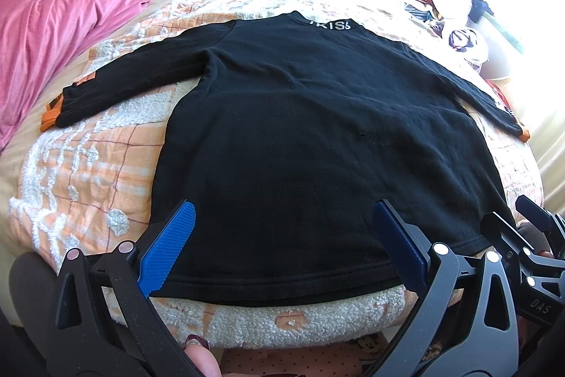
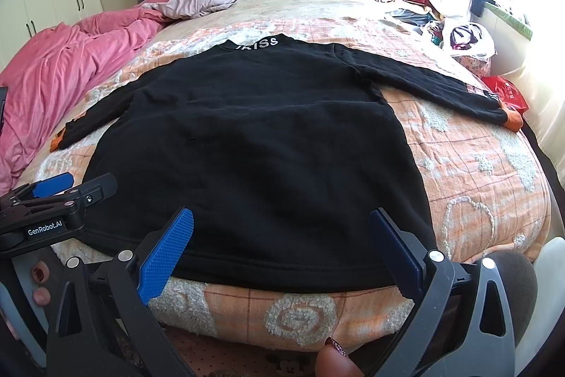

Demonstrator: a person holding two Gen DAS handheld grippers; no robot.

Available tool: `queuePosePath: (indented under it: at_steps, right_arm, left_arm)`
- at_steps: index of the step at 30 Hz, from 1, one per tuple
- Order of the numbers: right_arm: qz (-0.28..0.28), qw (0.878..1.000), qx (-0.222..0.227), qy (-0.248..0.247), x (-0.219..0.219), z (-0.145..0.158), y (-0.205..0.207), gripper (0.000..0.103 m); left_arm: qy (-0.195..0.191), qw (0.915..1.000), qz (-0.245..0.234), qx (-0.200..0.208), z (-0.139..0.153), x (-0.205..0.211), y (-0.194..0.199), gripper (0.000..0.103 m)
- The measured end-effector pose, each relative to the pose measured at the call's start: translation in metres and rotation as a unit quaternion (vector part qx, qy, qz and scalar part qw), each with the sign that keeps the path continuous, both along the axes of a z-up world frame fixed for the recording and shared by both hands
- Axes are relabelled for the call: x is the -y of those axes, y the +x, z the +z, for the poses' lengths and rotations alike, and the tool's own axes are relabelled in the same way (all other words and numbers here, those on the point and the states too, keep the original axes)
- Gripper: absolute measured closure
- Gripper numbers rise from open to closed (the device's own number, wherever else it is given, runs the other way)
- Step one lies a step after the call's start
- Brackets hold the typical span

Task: Fold small clothes

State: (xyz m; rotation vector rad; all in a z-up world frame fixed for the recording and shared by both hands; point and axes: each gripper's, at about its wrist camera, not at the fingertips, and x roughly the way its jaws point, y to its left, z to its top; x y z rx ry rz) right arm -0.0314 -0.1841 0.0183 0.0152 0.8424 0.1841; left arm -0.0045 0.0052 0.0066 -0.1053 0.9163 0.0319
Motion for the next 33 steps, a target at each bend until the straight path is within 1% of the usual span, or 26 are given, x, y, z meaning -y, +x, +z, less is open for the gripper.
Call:
queuePosePath:
  at_steps: [12, 22, 30, 33]
  right_arm:
    - [-0.003, 1.0, -0.002, 0.002, 0.004, 0.0, 0.002, 0.004]
    - [-0.002, 1.0, -0.002, -0.002, 0.005, 0.001, 0.012, 0.004]
    - [-0.005, 1.0, -0.002, -0.002, 0.006, 0.005, 0.026, 0.004]
    - [-0.009, 1.0, -0.001, -0.001, 0.007, 0.006, 0.034, 0.004]
  left_arm:
    - [0.0, 1.0, 0.0, 0.001, 0.0, 0.0, -0.001, 0.009]
    - [-0.001, 1.0, -0.003, -0.003, -0.003, 0.001, 0.008, 0.009]
    - [0.007, 1.0, -0.007, 0.001, 0.0, 0.005, 0.023, 0.009]
    - [0.003, 1.0, -0.005, 0.002, 0.002, 0.005, 0.031, 0.009]
